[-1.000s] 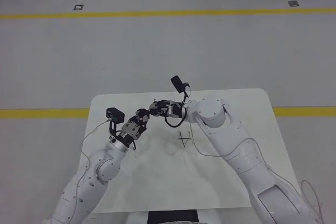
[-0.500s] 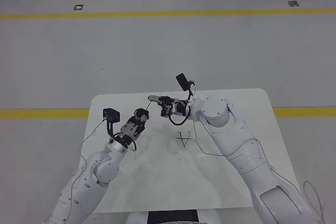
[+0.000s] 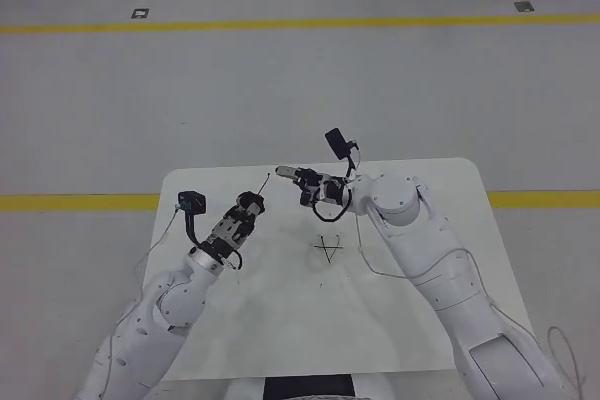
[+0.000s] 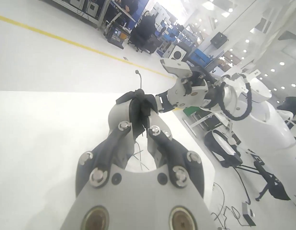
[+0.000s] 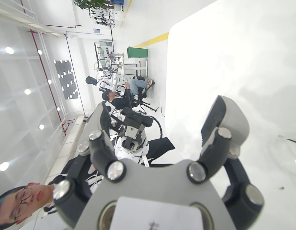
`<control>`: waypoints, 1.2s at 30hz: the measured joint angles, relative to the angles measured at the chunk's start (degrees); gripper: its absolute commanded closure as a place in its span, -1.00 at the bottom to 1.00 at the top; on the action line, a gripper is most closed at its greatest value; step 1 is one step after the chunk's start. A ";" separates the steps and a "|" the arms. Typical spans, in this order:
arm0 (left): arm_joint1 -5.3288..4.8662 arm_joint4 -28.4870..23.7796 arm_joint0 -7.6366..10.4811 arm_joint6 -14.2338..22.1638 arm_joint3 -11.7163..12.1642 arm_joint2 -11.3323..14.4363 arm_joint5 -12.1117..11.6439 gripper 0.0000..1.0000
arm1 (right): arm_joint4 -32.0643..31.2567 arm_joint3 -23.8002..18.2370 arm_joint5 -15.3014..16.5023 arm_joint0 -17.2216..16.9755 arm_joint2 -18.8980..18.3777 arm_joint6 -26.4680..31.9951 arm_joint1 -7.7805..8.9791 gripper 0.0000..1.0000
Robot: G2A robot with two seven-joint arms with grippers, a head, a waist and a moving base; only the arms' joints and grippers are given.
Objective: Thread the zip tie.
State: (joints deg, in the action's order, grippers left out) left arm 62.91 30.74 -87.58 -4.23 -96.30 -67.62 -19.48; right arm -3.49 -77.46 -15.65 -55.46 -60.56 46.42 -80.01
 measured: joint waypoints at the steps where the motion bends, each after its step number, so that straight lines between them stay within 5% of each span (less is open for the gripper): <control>1: 0.11 -1.32 0.01 0.39 -0.45 0.35 0.00 1.00 | 0.59 0.03 0.37 -0.38 -0.15 -0.14 0.00 -1.00; 5: -0.12 -13.68 0.15 6.55 -1.81 -0.36 0.00 1.00 | 8.09 2.56 3.80 -0.90 -2.25 6.42 0.34 -1.00; 12: -2.54 -29.83 -2.23 25.10 -5.49 -7.83 0.00 1.00 | 18.20 10.10 9.87 1.67 -3.96 18.27 0.66 -1.00; 18: -3.02 -45.54 -3.81 40.19 -4.16 -13.19 0.00 1.00 | 24.60 15.66 11.99 4.43 -2.14 22.43 -0.14 -1.00; 27: -2.96 -46.20 -3.50 41.66 -4.35 -12.47 0.03 1.00 | 24.42 15.37 11.96 4.00 -2.18 21.97 -0.10 -1.00; 30: -3.21 -50.03 -2.80 47.73 -3.31 -12.24 0.00 1.00 | 26.33 15.50 13.40 2.79 -2.78 23.07 -0.03 -1.00; 36: -4.06 -60.67 -1.31 61.98 0.98 -15.69 0.00 1.00 | 30.74 19.50 15.66 4.85 -1.85 28.67 -0.11 -1.00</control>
State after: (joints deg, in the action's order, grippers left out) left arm 58.84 -29.93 -88.89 57.76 -95.32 -83.31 -19.48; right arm 27.26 -57.95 0.01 -50.61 -62.41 75.09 -80.12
